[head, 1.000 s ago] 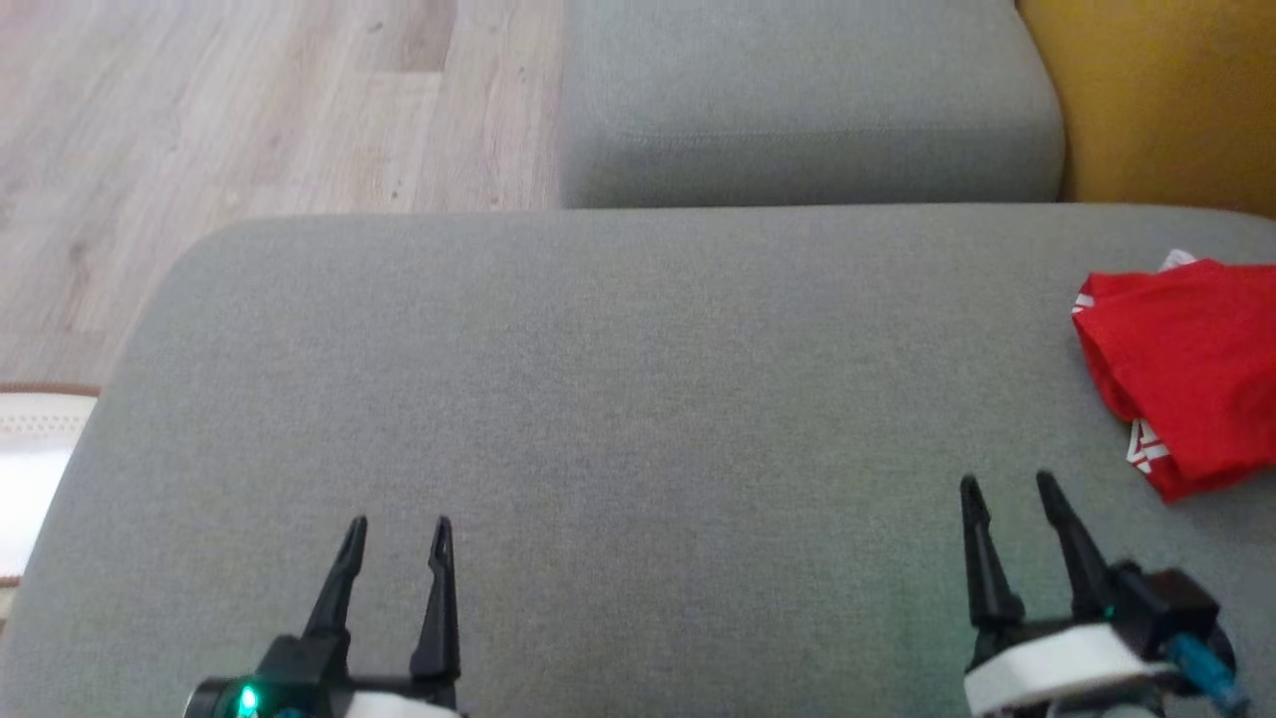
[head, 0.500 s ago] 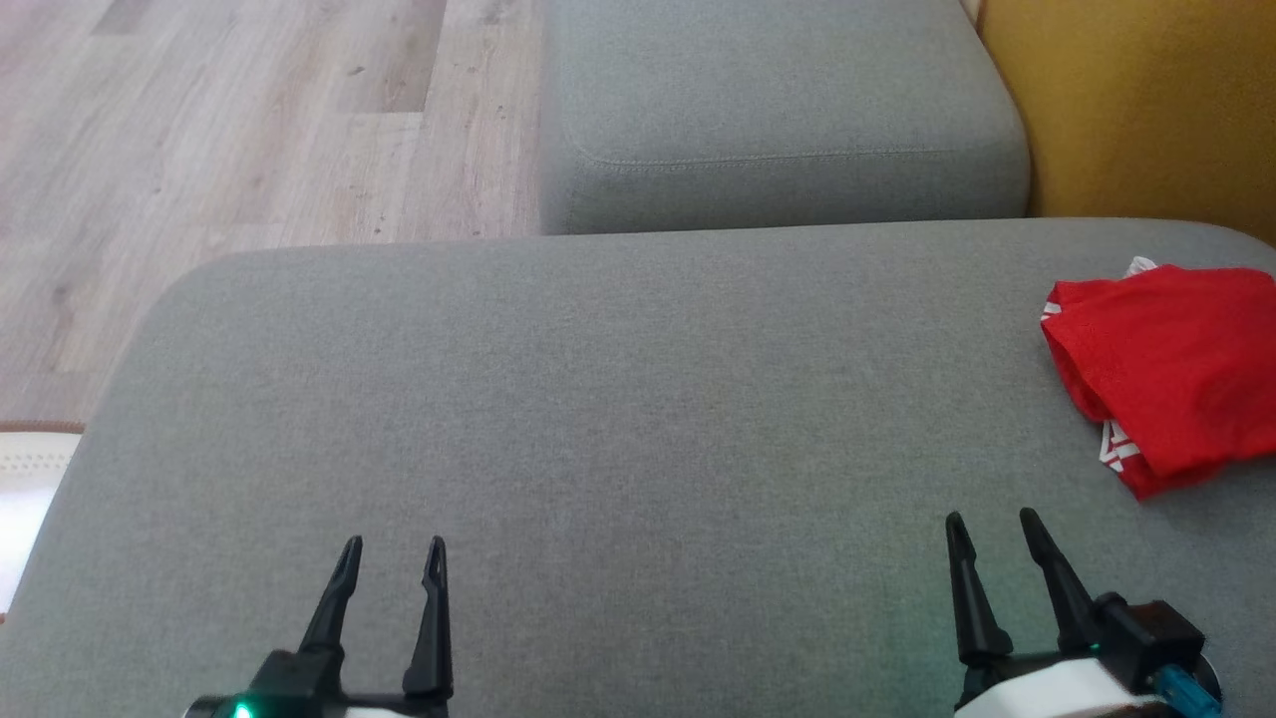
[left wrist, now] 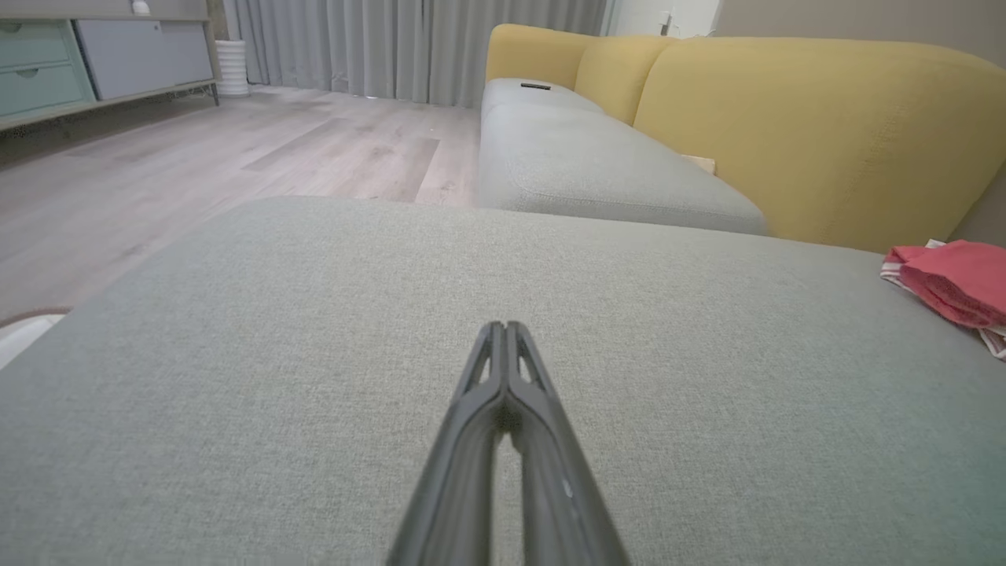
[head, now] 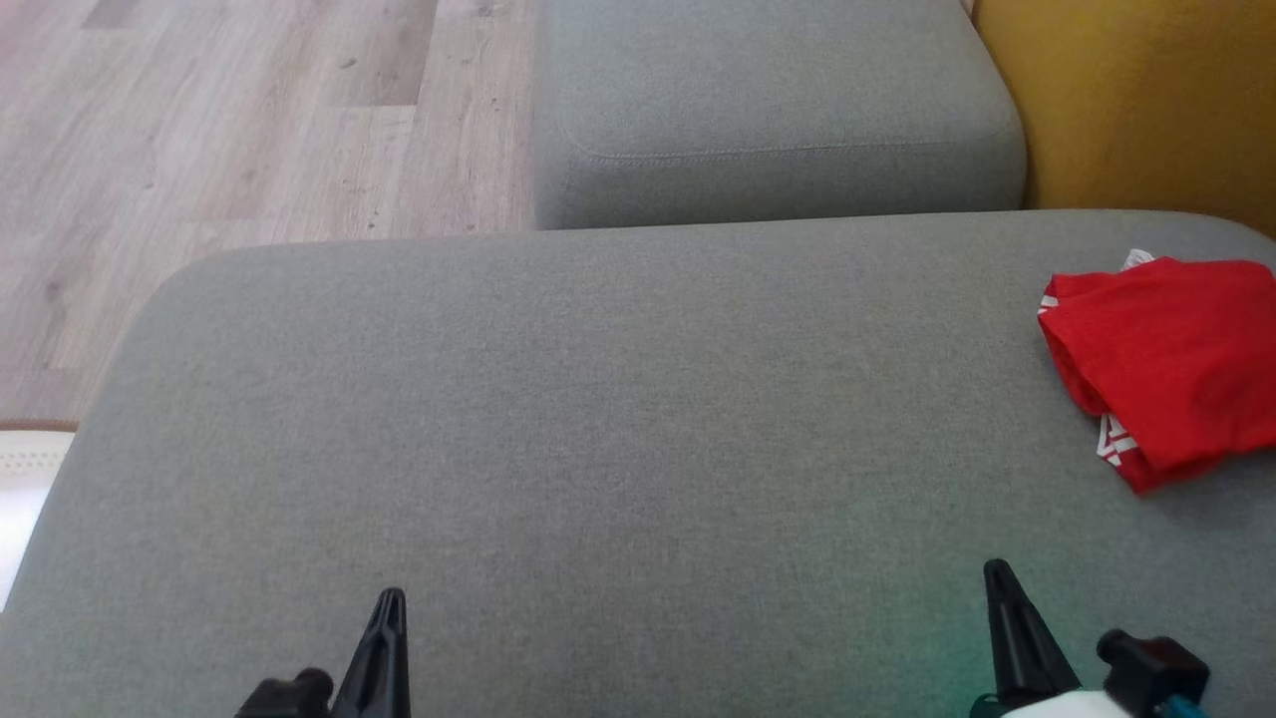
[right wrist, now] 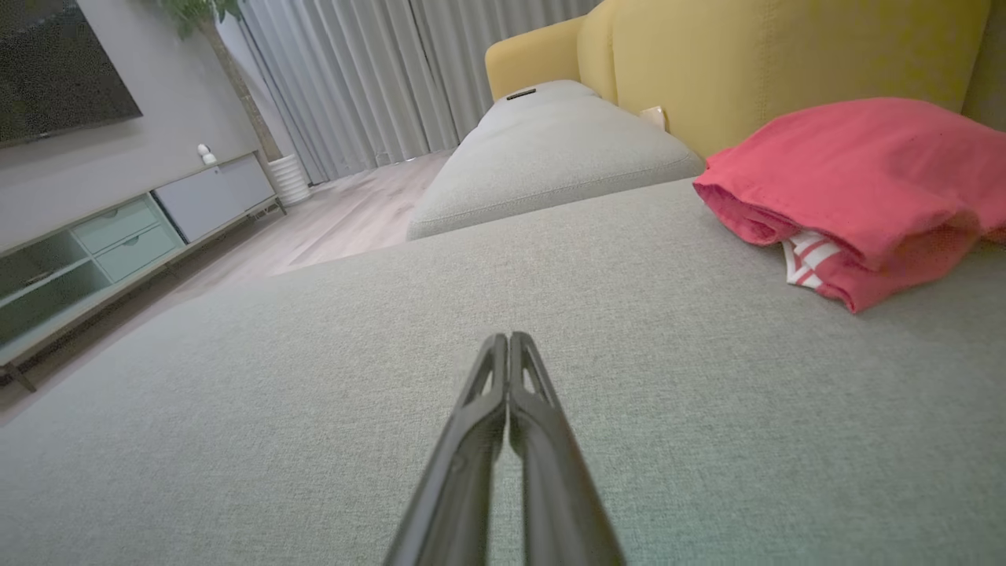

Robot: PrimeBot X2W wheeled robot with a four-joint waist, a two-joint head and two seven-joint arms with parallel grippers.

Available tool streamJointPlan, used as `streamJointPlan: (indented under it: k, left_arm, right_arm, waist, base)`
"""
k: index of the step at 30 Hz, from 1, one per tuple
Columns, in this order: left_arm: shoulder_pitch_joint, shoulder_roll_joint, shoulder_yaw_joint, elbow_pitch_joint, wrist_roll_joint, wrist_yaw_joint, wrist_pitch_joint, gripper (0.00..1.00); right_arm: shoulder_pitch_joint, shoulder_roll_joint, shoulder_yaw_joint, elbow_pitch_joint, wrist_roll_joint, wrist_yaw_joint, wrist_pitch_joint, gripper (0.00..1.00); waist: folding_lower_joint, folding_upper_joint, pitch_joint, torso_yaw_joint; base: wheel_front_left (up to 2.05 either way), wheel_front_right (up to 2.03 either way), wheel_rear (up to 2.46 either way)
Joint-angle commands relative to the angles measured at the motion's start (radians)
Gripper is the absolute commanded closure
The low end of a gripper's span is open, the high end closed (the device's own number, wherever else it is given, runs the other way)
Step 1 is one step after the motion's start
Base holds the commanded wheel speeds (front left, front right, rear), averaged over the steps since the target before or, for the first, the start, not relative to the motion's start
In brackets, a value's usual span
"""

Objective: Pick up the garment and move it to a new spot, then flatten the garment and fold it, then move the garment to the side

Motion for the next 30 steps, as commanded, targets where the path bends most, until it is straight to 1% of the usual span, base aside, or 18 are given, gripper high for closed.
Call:
streamJointPlan:
  k: [1, 24, 30]
  left_arm:
    - [-0.050, 0.006, 0.013, -0.025, -0.031, -0.007, 0.003, 1.00]
    - [-0.122, 0.018, 0.054, 0.025, -0.327, -0.053, 0.056, 1.00]
    - [-0.136, 0.020, 0.065, 0.032, -0.390, -0.062, 0.069, 1.00]
  right_arm:
    - [-0.047, -0.006, -0.005, -0.034, 0.031, 0.001, 0.004, 1.00]
    - [-0.094, -0.015, -0.028, -0.037, 0.304, 0.002, 0.061, 1.00]
    - [-0.104, -0.016, -0.033, -0.039, 0.362, 0.003, 0.074, 1.00]
  waist:
    - [0.0001, 0.0000, 0.001, 0.000]
    - [0.0001, 0.0000, 0.023, -0.007]
    - [0.0001, 0.0000, 0.028, -0.009]
  base:
    - [0.00, 0.00, 0.00]
    - [0.00, 0.00, 0.00]
    - [0.00, 0.00, 0.00]
